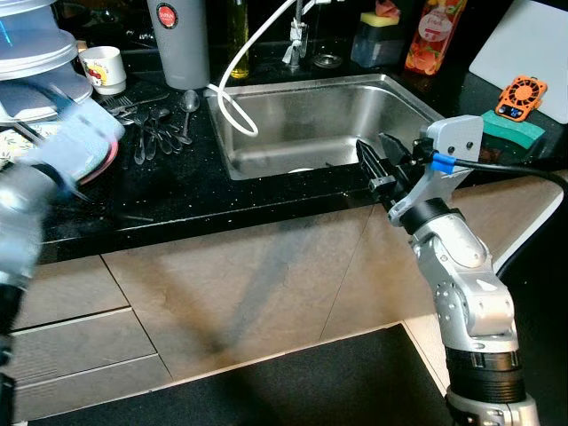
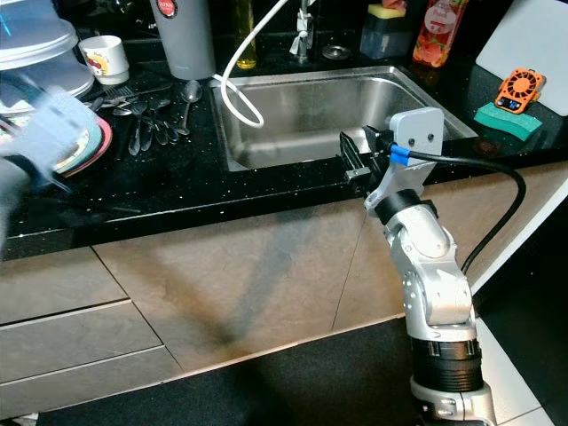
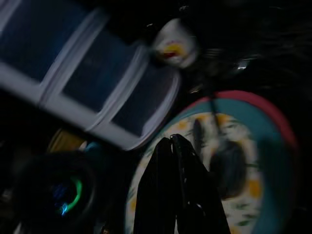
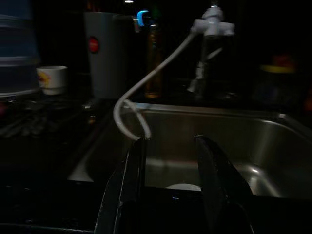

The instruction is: Kitchen organization

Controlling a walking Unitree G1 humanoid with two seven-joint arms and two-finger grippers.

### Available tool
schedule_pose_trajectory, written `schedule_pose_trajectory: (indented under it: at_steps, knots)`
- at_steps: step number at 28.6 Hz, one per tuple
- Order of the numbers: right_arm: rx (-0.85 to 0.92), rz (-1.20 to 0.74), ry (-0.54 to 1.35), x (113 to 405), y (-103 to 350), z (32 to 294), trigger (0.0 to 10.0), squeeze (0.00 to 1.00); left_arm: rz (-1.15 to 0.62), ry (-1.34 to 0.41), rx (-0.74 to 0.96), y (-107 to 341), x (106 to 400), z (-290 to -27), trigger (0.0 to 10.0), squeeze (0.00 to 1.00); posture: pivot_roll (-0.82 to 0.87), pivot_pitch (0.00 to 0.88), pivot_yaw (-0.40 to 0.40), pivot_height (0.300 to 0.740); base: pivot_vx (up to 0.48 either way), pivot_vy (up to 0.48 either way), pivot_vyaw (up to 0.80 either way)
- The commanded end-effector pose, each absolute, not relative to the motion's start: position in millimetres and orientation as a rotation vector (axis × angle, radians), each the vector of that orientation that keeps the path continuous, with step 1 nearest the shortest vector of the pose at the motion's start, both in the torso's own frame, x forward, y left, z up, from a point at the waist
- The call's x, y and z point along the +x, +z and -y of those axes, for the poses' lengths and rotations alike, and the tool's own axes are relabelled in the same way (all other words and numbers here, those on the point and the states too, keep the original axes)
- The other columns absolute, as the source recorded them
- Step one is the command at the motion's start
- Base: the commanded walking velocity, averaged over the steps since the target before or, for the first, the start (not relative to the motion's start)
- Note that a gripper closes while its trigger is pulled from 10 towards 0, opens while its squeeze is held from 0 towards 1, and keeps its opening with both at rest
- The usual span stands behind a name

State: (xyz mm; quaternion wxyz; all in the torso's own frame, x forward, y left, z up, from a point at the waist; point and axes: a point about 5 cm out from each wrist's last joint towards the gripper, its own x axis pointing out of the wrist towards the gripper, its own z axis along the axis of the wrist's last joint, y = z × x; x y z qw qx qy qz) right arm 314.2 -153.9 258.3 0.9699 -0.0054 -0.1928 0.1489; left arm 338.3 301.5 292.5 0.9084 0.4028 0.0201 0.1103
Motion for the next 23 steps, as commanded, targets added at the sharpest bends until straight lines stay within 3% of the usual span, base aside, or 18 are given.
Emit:
schedule_pose_trajectory:
  at_steps: [1, 4, 7, 10, 15, 22, 23]
  knots:
    - [0.0, 0.383, 0.307, 314.7, 255.5, 152.1, 10.0, 0.0, -0.105, 0.226, 0.588, 268.3, 343.3, -301.6, 10.0, 0.0, 0.09, 0.073, 0.003, 0.74, 0.0, 0.0, 0.0]
    - [-0.018, 0.386, 0.296, 315.8, 255.7, 151.4, 10.0, 0.0, -0.104, 0.242, 0.241, 247.0, 355.5, -285.2, 10.0, 0.0, 0.1, 0.075, 0.0, 0.74, 0.0, 0.0, 0.0]
    - [-0.02, 0.393, 0.292, 316.2, 257.1, 151.1, 10.0, 0.0, -0.114, 0.258, 0.137, 242.6, 361.0, -281.2, 10.0, 0.0, 0.09, 0.073, -0.001, 0.74, 0.0, 0.0, 0.0]
    - [-0.014, 0.411, 0.279, 315.4, 260.2, 150.3, 10.0, 0.0, -0.114, 0.286, -0.084, 242.8, 377.5, -278.1, 10.0, 0.0, 0.08, 0.071, 0.002, 0.74, 0.0, 0.0, 0.0]
    - [-0.016, 0.42, 0.273, 312.3, 261.1, 149.8, 10.0, 0.0, -0.066, 0.273, -0.231, 253.0, 389.2, -269.4, 10.0, 0.0, 0.07, 0.07, 0.005, 0.74, 0.0, 0.0, 0.0]
    - [-0.015, 0.415, 0.262, 309.9, 259.2, 151.0, 10.0, 0.0, -0.048, 0.397, -0.442, 262.0, 399.2, -263.0, 10.0, 0.0, 0.05, 0.077, 0.014, 0.74, 0.0, 0.0, 0.0]
    - [-0.014, 0.414, 0.262, 309.7, 258.9, 150.6, 10.0, 0.0, -0.045, 0.423, -0.455, 262.9, 399.9, -263.9, 10.0, 0.4, 0.05, 0.078, 0.015, 0.74, 0.0, 0.0, 0.0]
